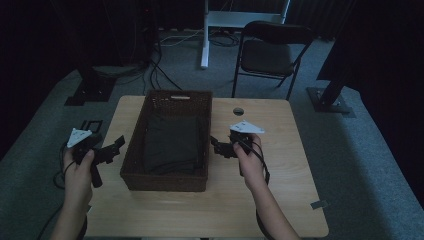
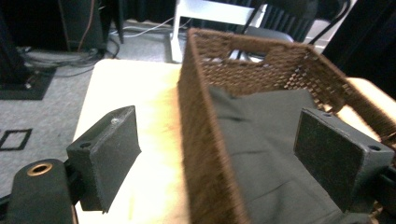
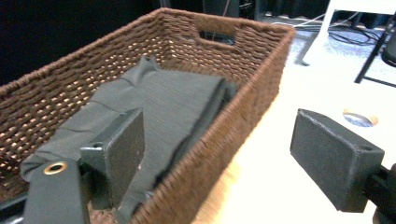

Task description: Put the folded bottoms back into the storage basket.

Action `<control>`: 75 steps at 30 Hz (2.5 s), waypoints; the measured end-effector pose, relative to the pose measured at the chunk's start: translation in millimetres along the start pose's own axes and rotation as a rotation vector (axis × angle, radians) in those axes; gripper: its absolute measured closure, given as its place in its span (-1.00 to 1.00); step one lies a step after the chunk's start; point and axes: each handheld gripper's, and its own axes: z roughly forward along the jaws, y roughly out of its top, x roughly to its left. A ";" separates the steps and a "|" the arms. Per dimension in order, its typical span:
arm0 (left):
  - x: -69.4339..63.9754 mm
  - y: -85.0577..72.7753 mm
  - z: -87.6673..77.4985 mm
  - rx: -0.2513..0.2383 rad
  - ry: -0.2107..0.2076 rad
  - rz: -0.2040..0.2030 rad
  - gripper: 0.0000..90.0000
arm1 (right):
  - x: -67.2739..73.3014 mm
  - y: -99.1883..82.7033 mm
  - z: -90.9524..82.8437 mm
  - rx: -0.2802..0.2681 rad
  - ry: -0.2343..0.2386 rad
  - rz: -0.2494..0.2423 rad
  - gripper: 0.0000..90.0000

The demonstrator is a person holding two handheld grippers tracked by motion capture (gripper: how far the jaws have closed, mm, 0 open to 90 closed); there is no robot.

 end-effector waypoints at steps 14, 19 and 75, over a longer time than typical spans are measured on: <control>35.5 -45.4 -8.4 0.023 0.102 -0.060 -0.68 | -44.3 -45.9 -23.5 0.012 -0.089 0.043 -0.60; 38.0 -60.4 -7.0 0.042 0.100 -0.078 -0.68 | -56.8 -62.6 -29.5 0.027 -0.120 0.053 -0.60; 51.4 -138.4 16.1 0.279 0.232 -0.064 -0.68 | -160.8 -183.1 -94.3 0.191 -0.456 0.307 -0.69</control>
